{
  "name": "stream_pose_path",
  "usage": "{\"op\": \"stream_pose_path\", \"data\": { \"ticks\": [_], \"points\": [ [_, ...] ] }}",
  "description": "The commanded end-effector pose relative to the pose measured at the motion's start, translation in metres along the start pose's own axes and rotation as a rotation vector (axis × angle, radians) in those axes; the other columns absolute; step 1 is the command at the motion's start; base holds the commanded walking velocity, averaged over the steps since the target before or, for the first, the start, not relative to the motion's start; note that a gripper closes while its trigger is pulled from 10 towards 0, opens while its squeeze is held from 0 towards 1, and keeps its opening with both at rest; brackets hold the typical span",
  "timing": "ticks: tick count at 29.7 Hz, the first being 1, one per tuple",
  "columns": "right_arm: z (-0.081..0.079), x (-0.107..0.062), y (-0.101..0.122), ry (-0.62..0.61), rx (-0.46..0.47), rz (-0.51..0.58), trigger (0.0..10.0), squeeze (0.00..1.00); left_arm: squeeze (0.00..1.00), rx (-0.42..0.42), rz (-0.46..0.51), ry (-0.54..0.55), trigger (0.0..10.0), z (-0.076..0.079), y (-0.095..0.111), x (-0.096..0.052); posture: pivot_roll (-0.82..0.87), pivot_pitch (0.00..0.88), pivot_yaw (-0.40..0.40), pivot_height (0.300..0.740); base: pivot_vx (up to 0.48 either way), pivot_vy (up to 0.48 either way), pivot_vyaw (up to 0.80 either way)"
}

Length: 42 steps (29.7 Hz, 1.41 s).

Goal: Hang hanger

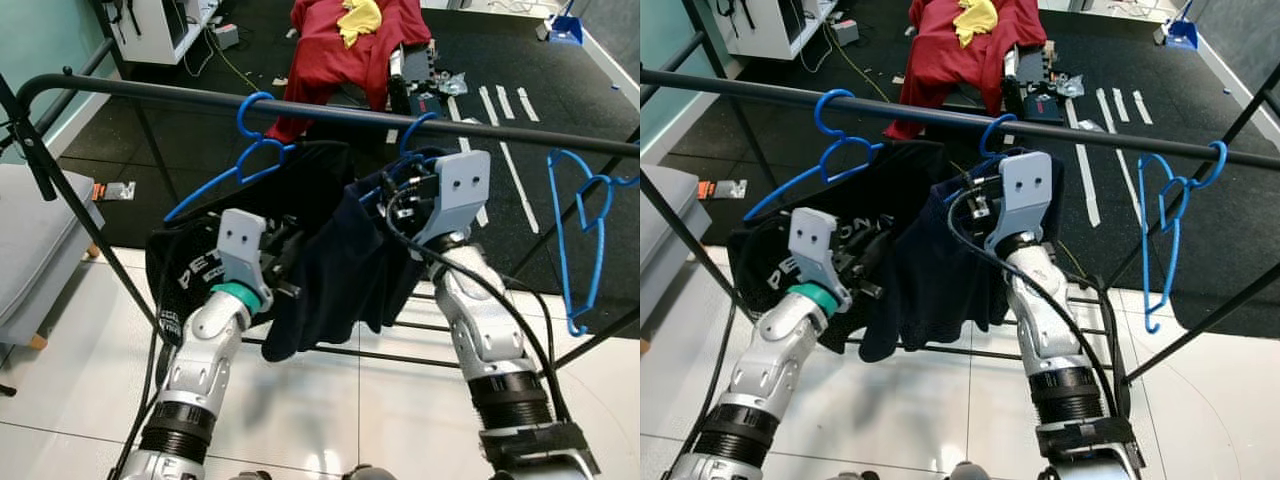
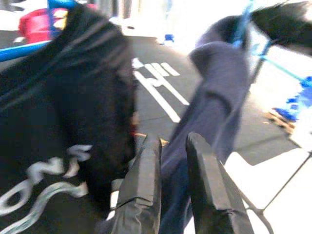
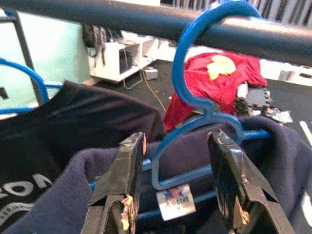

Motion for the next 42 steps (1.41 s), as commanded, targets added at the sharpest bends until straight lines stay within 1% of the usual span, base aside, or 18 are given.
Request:
{"op": "stream_pose_path", "data": {
  "ticks": [1, 6, 10, 12, 18, 21, 22, 26, 29, 31, 32, 33, 34, 36, 37, 38, 39, 42],
  "points": [
    [0.004, -0.004, -0.001, -0.026, -0.009, -0.011, 10.0, 0.00, 0.00, -0.020, -0.023, -0.028, 10.0, 0.005, -0.006, -0.003, -0.10, 0.055, 0.016, 0.740, 0.000, 0.000, 0.00],
    [0.017, -0.014, 0.007, -0.080, -0.024, 0.023, 10.0, 0.00, 0.00, -0.021, -0.018, -0.058, 10.0, 0.009, -0.004, -0.001, -0.11, 0.048, 0.024, 0.740, 0.000, 0.000, 0.00],
    [0.021, -0.018, 0.016, -0.101, -0.024, 0.052, 10.0, 0.00, 0.00, -0.017, -0.020, -0.065, 10.0, 0.010, -0.005, -0.001, -0.11, 0.045, 0.027, 0.740, 0.000, 0.000, 0.00],
    [0.024, -0.022, 0.024, -0.121, 0.005, 0.071, 10.0, 0.00, 0.00, -0.018, -0.018, -0.088, 10.0, 0.013, -0.003, 0.001, -0.11, 0.041, 0.031, 0.740, 0.000, 0.000, 0.00],
    [0.023, -0.024, 0.030, -0.117, 0.039, 0.073, 10.0, 0.00, 0.00, -0.024, -0.016, -0.113, 10.0, 0.017, -0.001, 0.002, -0.12, 0.040, 0.032, 0.740, 0.000, 0.000, 0.00],
    [0.015, -0.023, 0.035, -0.067, 0.067, 0.050, 10.0, 0.02, 0.00, -0.028, -0.018, -0.138, 10.0, 0.021, -0.001, 0.001, -0.12, 0.043, 0.032, 0.740, 0.000, 0.000, 0.00],
    [0.013, -0.022, 0.035, -0.061, 0.078, 0.038, 10.0, 1.00, 0.00, -0.027, -0.019, -0.140, 10.0, 0.022, -0.001, 0.001, -0.12, 0.043, 0.032, 0.740, 0.000, 0.000, 0.00],
    [0.012, -0.022, 0.034, -0.060, 0.088, 0.022, 10.0, 1.00, 0.00, -0.025, -0.018, -0.142, 10.0, 0.022, 0.000, 0.001, -0.12, 0.043, 0.032, 0.740, 0.000, 0.000, 0.00],
    [0.010, -0.017, 0.033, -0.068, 0.121, -0.037, 10.0, 1.00, 0.00, -0.027, 0.001, -0.196, 10.0, 0.038, 0.007, 0.007, -0.10, 0.055, 0.025, 0.740, 0.000, 0.000, 0.00],
    [0.010, -0.016, 0.035, -0.069, 0.119, -0.040, 10.0, 1.00, 0.00, -0.031, 0.007, -0.225, 10.0, 0.046, 0.009, 0.009, -0.10, 0.055, 0.025, 0.740, 0.000, 0.000, 0.00],
    [0.010, -0.016, 0.035, -0.069, 0.119, -0.040, 10.0, 1.00, 0.00, -0.031, 0.007, -0.225, 10.0, 0.046, 0.009, 0.009, -0.10, 0.055, 0.025, 0.740, 0.000, 0.000, 0.00],
    [0.009, -0.016, 0.037, -0.068, 0.110, -0.042, 10.0, 0.00, 0.00, -0.040, 0.012, -0.275, 10.0, 0.057, 0.012, 0.011, -0.11, 0.056, 0.028, 0.740, 0.000, 0.000, 0.00],
    [0.010, -0.016, 0.038, -0.067, 0.095, -0.045, 10.0, 0.00, 0.00, -0.044, 0.017, -0.334, 10.0, 0.071, 0.014, 0.012, -0.11, 0.059, 0.031, 0.740, 0.000, 0.000, 0.00],
    [0.010, -0.016, 0.038, -0.067, 0.095, -0.045, 10.0, 0.00, 0.00, -0.044, 0.017, -0.334, 10.0, 0.071, 0.014, 0.012, -0.11, 0.059, 0.031, 0.740, 0.000, 0.000, 0.00],
    [0.010, -0.016, 0.038, -0.068, 0.086, -0.050, 10.0, 0.00, 0.00, -0.049, 0.023, -0.394, 10.0, 0.085, 0.017, 0.011, -0.11, 0.059, 0.031, 0.740, 0.000, 0.000, 0.00],
    [0.010, -0.016, 0.038, -0.068, 0.086, -0.050, 10.0, 0.00, 0.00, -0.049, 0.023, -0.394, 10.0, 0.085, 0.017, 0.011, -0.11, 0.059, 0.031, 0.740, 0.000, 0.000, 0.00],
    [0.013, -0.018, 0.037, -0.078, 0.080, -0.060, 10.0, 0.00, 0.00, -0.074, 0.033, -0.447, 10.0, 0.096, 0.020, 0.010, -0.11, 0.065, 0.037, 0.740, 0.000, 0.000, 0.00],
    [0.015, -0.019, 0.036, -0.088, 0.077, -0.068, 10.0, 0.00, 0.00, -0.099, 0.043, -0.480, 10.0, 0.103, 0.023, 0.009, -0.11, 0.066, 0.038, 0.740, 0.000, 0.000, 0.00]
  ]
}}
Point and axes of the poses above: a point about 5 cm out from each wrist's last joint towards the gripper, its own x axis pointing out of the wrist towards the gripper, its own y axis along the axis of the wrist's last joint, z = x × y, the point moved 6 cm from there along x, pointing out of the wrist towards the gripper, and after that the axes turned 5 degrees about -x, right-handed, at the moved point
